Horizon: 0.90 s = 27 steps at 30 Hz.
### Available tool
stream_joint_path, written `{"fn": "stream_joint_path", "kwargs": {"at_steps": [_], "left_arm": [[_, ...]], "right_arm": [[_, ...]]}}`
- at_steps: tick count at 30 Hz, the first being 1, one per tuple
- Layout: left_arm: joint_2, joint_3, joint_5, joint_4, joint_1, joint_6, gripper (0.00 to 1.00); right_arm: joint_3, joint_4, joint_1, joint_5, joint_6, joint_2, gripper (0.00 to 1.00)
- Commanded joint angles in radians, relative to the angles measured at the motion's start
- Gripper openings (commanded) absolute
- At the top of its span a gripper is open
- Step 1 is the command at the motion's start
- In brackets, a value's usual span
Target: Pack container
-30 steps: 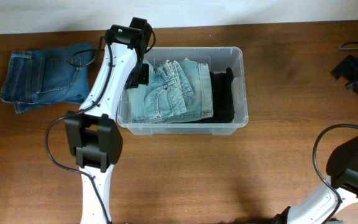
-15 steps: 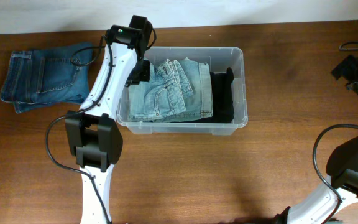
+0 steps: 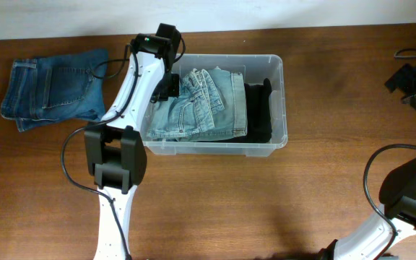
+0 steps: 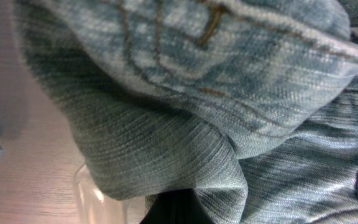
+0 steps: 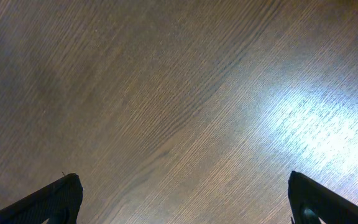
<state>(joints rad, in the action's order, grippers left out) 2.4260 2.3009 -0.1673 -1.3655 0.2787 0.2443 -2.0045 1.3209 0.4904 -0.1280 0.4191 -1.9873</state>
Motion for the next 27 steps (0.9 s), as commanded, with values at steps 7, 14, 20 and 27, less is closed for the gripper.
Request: {"fn": "stream_joint_path", "kwargs": {"at_steps": [7,14,20,27], "left_arm": [[0.089,-0.01,0.021,0.004,0.013,0.009,0.01],[0.085,0.009,0.021,-0.001,0.013,0.009,0.01],[0.081,0.143,0.021,-0.057,0.013,-0.014,0.01],[0.081,0.374,0.031,-0.237,0.027,-0.013,0.01]], "right_arm": [[0.003,0.0,0.001,-0.015,0.005,-0.011,0.98],[0.003,0.0,0.001,-0.015,0.005,-0.011,0.98],[0.003,0.0,0.001,-0.015,0.005,-0.011,0.98],[0.003,0.0,0.001,-0.015,0.005,-0.011,0.98]]}}
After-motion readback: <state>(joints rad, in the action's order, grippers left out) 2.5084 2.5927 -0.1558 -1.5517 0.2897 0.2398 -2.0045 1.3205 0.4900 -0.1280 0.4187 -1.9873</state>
